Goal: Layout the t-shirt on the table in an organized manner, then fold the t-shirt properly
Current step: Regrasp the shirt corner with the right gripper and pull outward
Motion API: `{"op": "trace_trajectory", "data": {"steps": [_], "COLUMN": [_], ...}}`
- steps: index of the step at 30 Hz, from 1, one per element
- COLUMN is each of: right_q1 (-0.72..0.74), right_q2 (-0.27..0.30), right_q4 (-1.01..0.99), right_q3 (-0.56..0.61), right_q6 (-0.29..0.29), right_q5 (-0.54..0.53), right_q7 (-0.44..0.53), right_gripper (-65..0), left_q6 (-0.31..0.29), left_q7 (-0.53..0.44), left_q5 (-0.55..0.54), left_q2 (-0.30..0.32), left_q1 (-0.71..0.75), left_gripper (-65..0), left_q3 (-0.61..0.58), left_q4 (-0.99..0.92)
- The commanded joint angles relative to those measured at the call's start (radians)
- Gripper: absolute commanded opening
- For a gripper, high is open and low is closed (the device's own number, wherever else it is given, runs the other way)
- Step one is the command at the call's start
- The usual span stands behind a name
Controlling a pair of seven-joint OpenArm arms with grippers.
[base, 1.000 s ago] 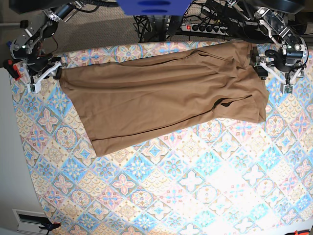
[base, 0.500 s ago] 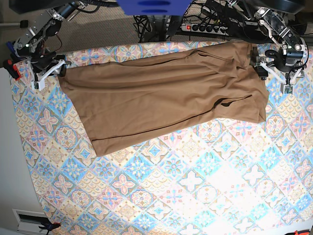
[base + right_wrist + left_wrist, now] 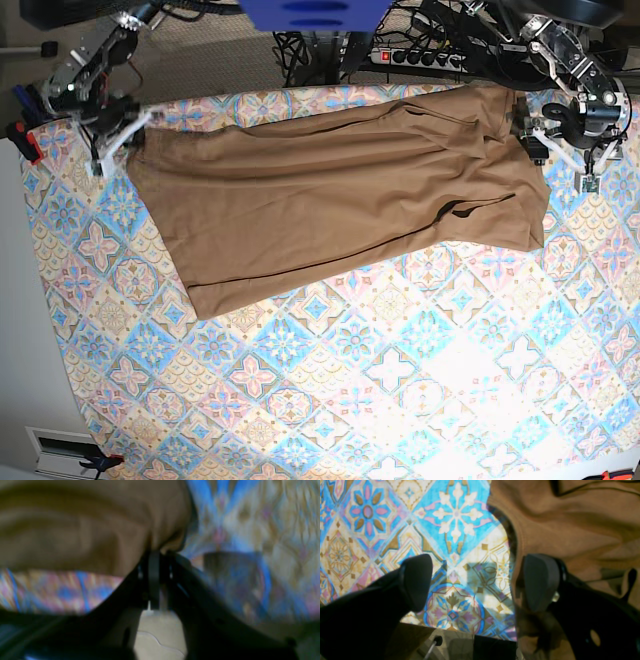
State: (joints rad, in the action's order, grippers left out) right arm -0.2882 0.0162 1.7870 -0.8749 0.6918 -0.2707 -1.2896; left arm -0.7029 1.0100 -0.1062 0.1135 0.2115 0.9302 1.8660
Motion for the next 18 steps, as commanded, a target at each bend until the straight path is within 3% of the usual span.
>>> {"op": "trace_trajectory", "data": {"steps": [1,7,18], "right_q1": [0.011,-0.007,-0.004], "right_q2": [0.014,-0.046,-0.049], "right_q4": [0.055,0.126,0.127], "right_q3": [-0.002,0.000,0.003], "right_q6": [0.006,0.006,0.006], "right_q5": [-0.022,-0.022,-0.022], "right_q7": [0.031,0.031,0.031], "right_gripper": [-65.0,-65.0,-65.0], "left_q6": [0.005,0.005,0.005], "left_q7": [-0.013,-0.013,-0.013], "left_q5": [-0.008,-0.008,-0.008], "left_q2": [0.012,0.012,0.012], "left_q1": [-0.002,-0.004,0.003], "left_gripper": [-11.7,-11.7,-11.7], "left_q3": [0.002,0.002,0.002], "left_q4": [0.014,0.014,0.013]}}
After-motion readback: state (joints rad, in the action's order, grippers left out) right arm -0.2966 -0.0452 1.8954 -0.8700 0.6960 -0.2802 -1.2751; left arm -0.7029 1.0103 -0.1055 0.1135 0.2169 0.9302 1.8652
